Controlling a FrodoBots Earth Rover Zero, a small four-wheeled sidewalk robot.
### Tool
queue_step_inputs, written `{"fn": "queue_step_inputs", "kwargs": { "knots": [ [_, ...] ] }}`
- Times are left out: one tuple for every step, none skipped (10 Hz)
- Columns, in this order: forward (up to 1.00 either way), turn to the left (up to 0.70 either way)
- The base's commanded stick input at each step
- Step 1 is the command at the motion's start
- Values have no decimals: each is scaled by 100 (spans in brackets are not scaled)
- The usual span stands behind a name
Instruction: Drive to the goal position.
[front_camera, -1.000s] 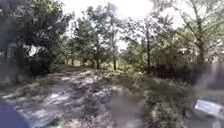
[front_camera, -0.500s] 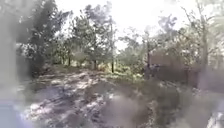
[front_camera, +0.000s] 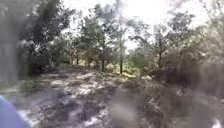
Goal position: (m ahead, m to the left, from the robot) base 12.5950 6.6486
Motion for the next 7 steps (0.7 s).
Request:
{"fn": "queue_step_inputs", "kwargs": {
  "knots": [
    [70, 35],
    [70, 35],
    [70, 33],
    [70, 11],
    [70, 0],
    [70, 0],
    [70, 0]
  ]
}}
